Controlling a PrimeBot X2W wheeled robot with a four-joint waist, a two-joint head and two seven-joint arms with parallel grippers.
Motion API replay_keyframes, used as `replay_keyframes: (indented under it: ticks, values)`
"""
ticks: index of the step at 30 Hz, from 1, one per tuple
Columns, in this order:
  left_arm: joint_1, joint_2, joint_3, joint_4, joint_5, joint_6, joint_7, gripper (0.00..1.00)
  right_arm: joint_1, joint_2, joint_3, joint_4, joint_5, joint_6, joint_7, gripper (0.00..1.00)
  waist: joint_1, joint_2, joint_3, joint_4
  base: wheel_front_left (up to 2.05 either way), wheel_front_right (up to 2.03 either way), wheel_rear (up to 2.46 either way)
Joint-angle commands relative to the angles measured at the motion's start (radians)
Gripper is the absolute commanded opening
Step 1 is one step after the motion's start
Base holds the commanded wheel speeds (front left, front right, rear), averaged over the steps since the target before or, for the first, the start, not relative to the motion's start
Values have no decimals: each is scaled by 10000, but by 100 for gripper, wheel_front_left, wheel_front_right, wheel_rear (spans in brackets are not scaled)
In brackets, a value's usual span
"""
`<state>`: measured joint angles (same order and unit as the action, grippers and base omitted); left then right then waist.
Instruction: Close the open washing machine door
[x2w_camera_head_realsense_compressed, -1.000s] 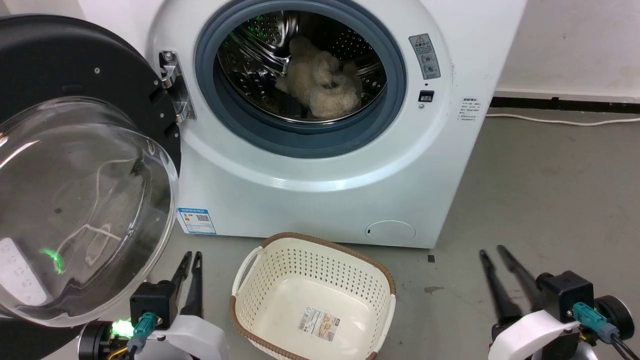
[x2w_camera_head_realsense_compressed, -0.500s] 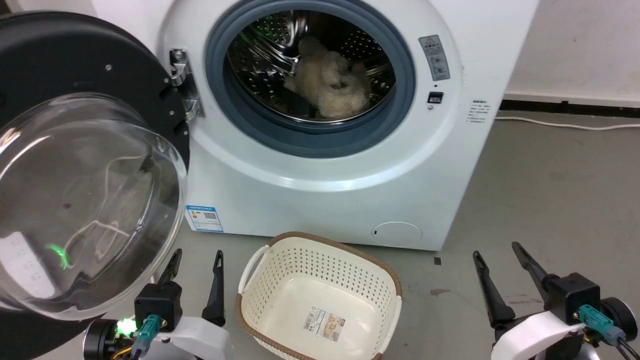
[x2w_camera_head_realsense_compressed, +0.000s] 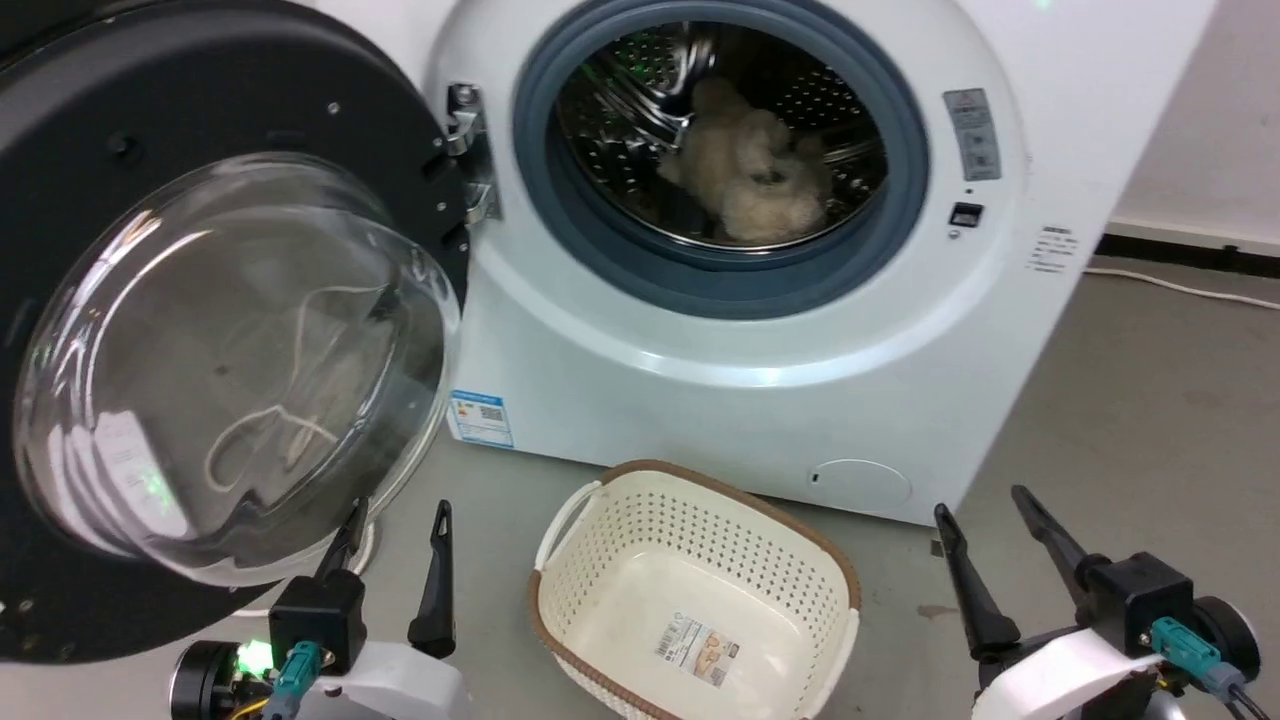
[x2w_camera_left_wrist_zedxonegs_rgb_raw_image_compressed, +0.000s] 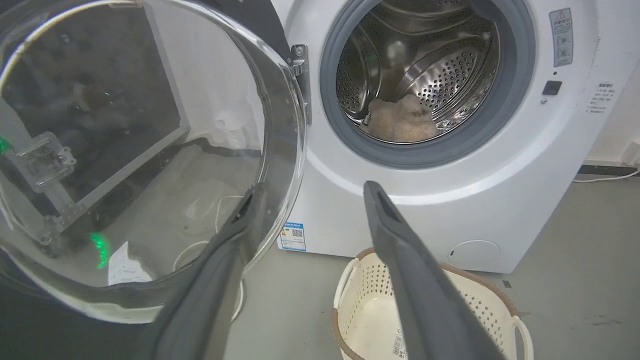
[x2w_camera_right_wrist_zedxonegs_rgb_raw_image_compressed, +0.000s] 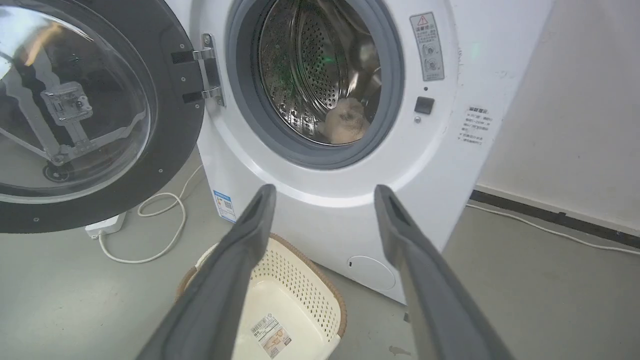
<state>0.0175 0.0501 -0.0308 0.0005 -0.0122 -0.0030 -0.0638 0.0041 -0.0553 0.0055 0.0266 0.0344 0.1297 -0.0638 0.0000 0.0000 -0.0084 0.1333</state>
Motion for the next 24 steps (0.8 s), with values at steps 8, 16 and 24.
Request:
replay_keyframes:
  ticks: [8,16,24]
  values:
    - [246,1,11,-346,-153,196,-261,100,-131,-132,397,250,139,3,-263,100,0,0,134,495,0,0,0]
    - [368,1,-61,-492,-221,323,-428,100,-332,-251,688,466,155,4,-429,100,0,0,170,848,0,0,0]
    - [428,1,-126,-582,-279,416,-595,100,-400,-285,901,610,241,5,-596,100,0,0,151,1172,0,0,0]
